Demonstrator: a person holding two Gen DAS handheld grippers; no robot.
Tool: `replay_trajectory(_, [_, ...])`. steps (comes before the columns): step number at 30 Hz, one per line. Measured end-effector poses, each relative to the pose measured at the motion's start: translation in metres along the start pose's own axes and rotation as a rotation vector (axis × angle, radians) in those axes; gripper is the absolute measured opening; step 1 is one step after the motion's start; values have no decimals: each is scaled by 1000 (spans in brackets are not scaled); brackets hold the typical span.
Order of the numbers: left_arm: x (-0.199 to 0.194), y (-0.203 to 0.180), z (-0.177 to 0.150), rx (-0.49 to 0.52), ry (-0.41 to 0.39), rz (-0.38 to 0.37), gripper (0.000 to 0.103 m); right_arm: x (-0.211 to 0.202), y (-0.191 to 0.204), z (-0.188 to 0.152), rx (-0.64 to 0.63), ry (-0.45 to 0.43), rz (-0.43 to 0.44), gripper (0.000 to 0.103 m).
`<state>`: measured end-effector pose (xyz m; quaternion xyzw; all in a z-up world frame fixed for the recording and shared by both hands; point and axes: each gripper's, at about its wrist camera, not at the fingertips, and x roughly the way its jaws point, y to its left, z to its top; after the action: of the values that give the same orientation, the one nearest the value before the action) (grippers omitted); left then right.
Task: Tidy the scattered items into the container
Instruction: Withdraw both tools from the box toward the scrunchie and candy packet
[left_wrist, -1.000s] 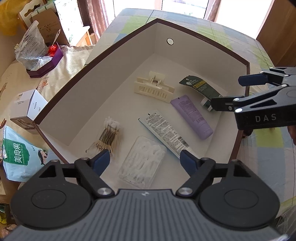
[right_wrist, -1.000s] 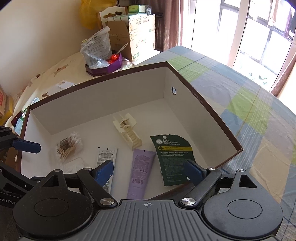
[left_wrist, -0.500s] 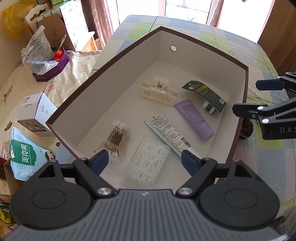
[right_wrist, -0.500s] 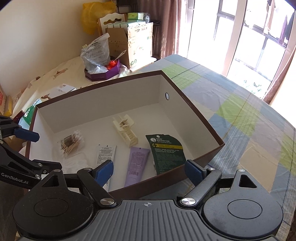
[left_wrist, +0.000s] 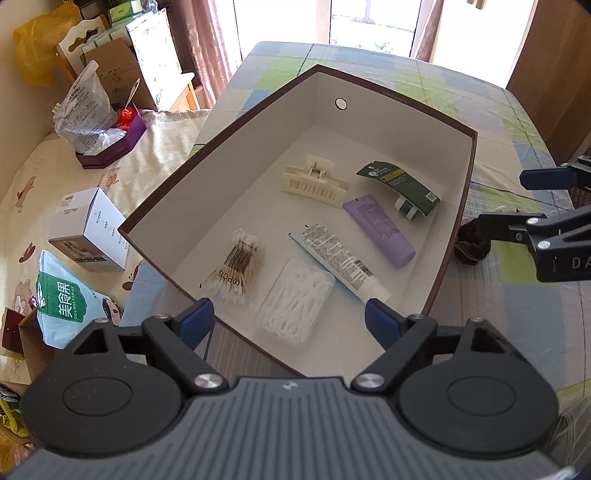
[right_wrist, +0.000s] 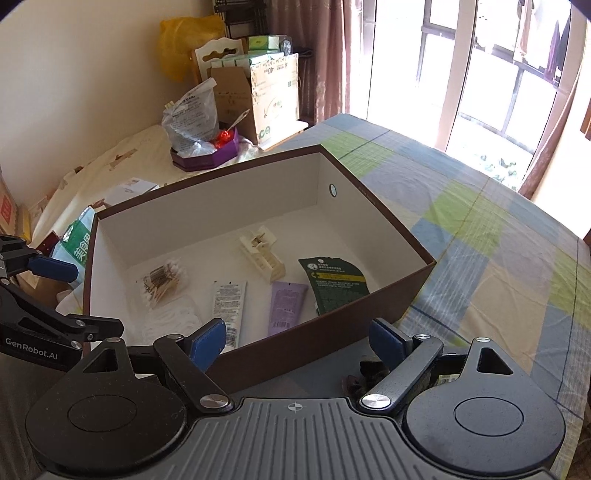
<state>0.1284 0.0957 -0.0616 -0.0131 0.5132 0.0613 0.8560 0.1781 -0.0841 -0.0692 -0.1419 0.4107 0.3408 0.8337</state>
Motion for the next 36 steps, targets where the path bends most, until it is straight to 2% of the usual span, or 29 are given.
replay_trajectory(13, [-27,-8,-16,14,-33,-13,87,-33,6,-17,55,-39,-6,90])
replay_trajectory(22, [-35,-28,-26,61,-52,-43,87,-64,-4,-44,128,-75,-23,90])
replay_trajectory(28, [-34,-50,-32,108,-70,-86,87,-87,-18,-76,184,-66,-84,90])
replay_trajectory(36, [-41,-87,-36,204,-153,-165,87,-107,-42,-116,291,-32,-177,90])
